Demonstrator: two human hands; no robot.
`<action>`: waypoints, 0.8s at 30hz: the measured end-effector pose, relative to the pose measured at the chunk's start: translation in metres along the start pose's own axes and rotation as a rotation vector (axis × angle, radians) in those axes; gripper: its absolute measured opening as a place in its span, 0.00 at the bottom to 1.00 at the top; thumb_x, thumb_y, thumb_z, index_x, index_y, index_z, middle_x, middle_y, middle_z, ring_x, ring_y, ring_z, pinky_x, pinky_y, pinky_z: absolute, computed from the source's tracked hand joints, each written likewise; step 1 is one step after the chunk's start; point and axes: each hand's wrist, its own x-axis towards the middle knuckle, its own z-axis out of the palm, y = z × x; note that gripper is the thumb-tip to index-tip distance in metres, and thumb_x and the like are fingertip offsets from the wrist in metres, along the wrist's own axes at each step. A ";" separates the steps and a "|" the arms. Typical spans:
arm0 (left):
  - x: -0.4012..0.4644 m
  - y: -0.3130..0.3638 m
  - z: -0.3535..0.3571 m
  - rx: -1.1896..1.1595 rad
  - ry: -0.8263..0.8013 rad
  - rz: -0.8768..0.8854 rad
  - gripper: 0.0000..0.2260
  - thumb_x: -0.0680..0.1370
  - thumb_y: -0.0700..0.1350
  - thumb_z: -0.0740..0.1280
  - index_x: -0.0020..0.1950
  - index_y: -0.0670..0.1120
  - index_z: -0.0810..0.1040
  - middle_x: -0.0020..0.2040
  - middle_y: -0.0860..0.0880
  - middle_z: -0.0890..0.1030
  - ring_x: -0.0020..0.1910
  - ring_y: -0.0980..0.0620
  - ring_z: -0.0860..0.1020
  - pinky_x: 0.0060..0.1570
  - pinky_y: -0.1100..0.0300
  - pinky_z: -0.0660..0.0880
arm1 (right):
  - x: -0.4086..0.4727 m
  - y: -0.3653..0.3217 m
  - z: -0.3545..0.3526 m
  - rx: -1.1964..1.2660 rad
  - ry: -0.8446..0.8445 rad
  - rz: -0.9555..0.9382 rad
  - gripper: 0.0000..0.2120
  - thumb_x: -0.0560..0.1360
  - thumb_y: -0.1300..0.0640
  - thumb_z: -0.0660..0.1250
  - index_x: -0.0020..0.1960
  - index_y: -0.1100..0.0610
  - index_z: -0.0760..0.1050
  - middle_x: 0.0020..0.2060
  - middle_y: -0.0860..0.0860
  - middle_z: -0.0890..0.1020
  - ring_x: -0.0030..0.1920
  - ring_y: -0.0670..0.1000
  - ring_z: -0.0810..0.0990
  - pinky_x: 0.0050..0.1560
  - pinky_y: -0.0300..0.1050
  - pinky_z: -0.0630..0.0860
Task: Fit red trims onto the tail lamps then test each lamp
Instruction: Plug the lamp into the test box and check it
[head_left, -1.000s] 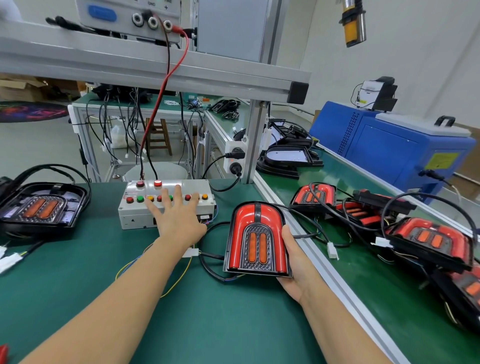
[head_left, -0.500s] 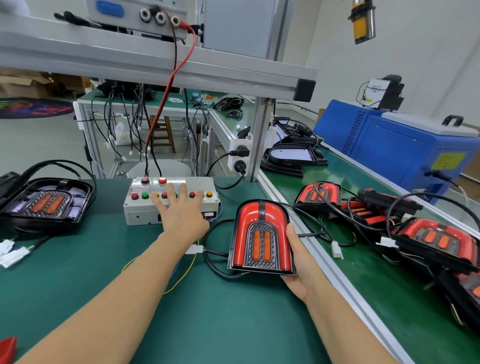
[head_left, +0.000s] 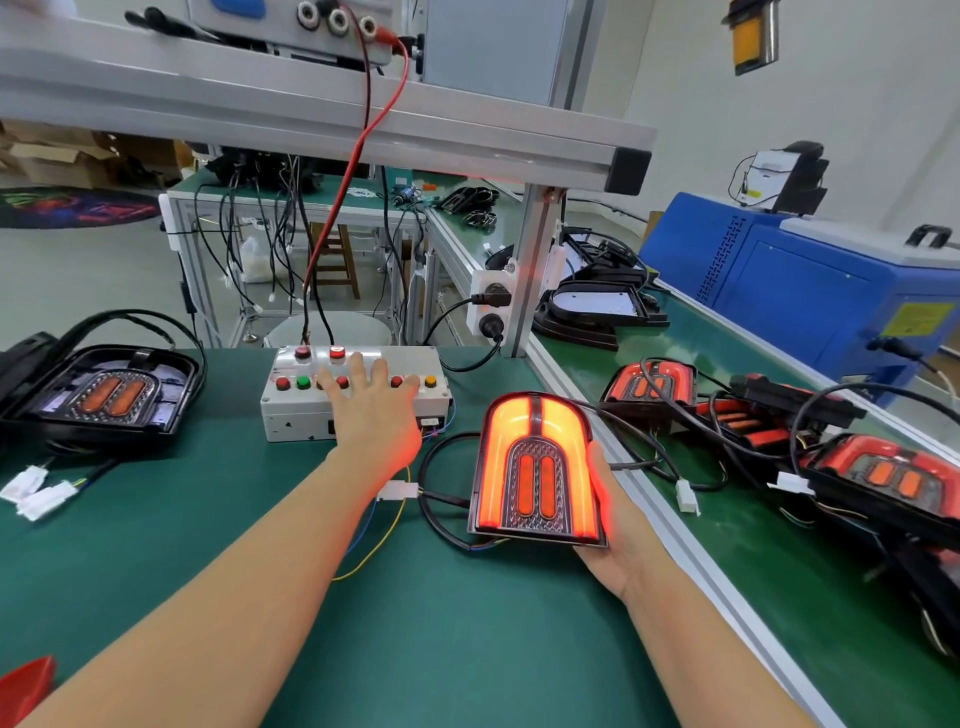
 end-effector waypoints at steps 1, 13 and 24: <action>0.000 0.000 0.000 -0.001 0.004 0.000 0.30 0.75 0.46 0.64 0.75 0.57 0.58 0.77 0.42 0.54 0.76 0.37 0.44 0.67 0.30 0.40 | 0.000 0.000 0.000 0.001 -0.001 0.000 0.28 0.72 0.35 0.59 0.60 0.54 0.78 0.52 0.55 0.85 0.51 0.54 0.85 0.47 0.49 0.79; 0.001 0.000 0.002 0.006 0.021 0.011 0.29 0.75 0.44 0.63 0.75 0.56 0.59 0.77 0.43 0.55 0.76 0.38 0.45 0.68 0.31 0.42 | 0.001 0.001 -0.001 0.010 0.022 -0.003 0.27 0.73 0.36 0.60 0.60 0.55 0.79 0.53 0.55 0.85 0.52 0.54 0.84 0.49 0.50 0.79; 0.003 -0.002 0.007 -0.015 0.056 0.021 0.28 0.76 0.43 0.62 0.75 0.57 0.60 0.76 0.43 0.57 0.76 0.38 0.47 0.69 0.32 0.42 | 0.000 0.000 0.001 0.010 0.045 -0.014 0.25 0.75 0.37 0.60 0.59 0.55 0.80 0.53 0.56 0.85 0.52 0.55 0.85 0.50 0.51 0.79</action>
